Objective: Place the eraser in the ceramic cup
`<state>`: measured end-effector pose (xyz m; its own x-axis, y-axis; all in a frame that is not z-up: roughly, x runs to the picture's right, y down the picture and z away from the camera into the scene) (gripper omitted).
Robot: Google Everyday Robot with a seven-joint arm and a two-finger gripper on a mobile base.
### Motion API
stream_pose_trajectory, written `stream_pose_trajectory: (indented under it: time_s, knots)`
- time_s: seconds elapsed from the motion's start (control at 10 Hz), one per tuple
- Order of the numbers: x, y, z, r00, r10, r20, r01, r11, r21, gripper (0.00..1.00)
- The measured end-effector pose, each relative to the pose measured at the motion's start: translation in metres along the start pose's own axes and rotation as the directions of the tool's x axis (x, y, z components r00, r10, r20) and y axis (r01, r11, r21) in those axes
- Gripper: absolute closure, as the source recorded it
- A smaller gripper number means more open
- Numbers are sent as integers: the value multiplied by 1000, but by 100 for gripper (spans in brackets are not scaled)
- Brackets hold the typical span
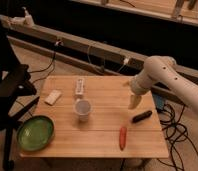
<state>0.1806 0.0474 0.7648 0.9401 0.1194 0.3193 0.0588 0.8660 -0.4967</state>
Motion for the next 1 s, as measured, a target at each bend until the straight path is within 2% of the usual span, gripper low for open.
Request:
stream_pose_trajectory:
  time_s: [0.8, 0.9, 1.0]
  knots:
    - [0, 0, 0, 1000, 0, 0, 0, 1000, 0, 20]
    - [1, 2, 0, 1000, 1, 0, -1, 1000, -1, 25]
    - [3, 6, -2, 1000, 0, -5, 0, 1000, -4, 34]
